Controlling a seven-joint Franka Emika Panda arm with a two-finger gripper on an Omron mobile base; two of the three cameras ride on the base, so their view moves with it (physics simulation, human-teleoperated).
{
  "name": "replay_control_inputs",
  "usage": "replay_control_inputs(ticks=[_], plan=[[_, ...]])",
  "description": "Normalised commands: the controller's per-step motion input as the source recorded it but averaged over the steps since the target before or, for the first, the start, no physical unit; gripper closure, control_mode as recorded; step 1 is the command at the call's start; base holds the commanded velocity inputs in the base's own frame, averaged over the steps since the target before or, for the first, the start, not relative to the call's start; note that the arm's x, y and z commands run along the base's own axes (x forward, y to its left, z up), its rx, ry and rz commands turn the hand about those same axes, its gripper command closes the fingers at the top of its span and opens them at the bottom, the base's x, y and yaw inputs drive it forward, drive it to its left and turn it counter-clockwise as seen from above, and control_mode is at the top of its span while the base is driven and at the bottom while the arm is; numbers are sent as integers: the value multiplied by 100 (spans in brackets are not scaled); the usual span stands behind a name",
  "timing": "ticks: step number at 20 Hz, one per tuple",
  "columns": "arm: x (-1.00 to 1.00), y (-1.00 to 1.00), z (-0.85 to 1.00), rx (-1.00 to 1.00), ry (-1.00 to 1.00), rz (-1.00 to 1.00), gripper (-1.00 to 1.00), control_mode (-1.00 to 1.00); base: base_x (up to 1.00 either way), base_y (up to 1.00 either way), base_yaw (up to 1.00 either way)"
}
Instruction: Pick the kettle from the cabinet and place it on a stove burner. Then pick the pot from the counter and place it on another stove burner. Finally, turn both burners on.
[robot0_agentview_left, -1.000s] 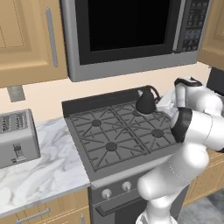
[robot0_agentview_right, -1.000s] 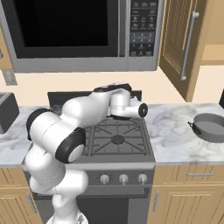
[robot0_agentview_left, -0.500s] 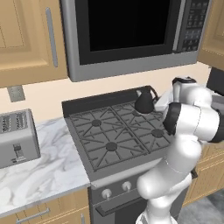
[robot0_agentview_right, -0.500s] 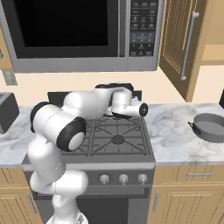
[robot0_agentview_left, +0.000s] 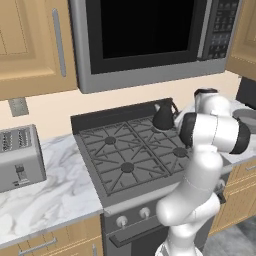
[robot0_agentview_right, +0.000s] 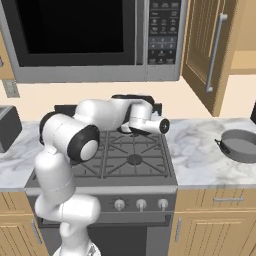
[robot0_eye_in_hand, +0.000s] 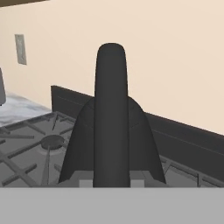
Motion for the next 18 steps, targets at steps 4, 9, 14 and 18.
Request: replay_control_inputs(ticks=[4, 9, 14, 18], plan=[[20, -1, -10, 0, 0, 0, 100, -100, 0, 0, 0], [22, -3, -10, 0, 0, 0, 100, -100, 0, 0, 0], [23, -2, -11, 0, 0, 0, 100, -100, 0, 0, 0], [25, -1, -10, 0, 0, 0, 100, -100, 0, 0, 0]])
